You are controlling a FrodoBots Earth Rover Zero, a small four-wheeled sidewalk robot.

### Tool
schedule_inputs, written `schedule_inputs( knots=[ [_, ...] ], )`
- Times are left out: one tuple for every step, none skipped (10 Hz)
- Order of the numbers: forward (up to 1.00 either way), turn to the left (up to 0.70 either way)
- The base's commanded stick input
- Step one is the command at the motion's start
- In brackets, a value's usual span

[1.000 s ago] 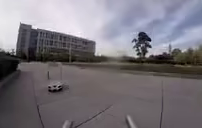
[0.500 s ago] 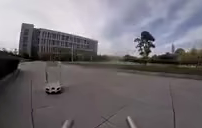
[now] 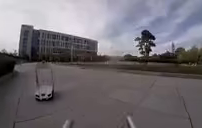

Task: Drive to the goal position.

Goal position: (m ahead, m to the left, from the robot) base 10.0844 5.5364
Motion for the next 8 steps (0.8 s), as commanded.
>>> schedule_inputs(
  knots=[
    [0.7, 0.0],
    [0.7, 0.0],
    [0.7, 0.0],
    [0.7, 0.0],
    [0.7, 0.0],
    [0.7, 0.0],
    [0.7, 0.0],
    [0.7, 0.0]
  ],
)
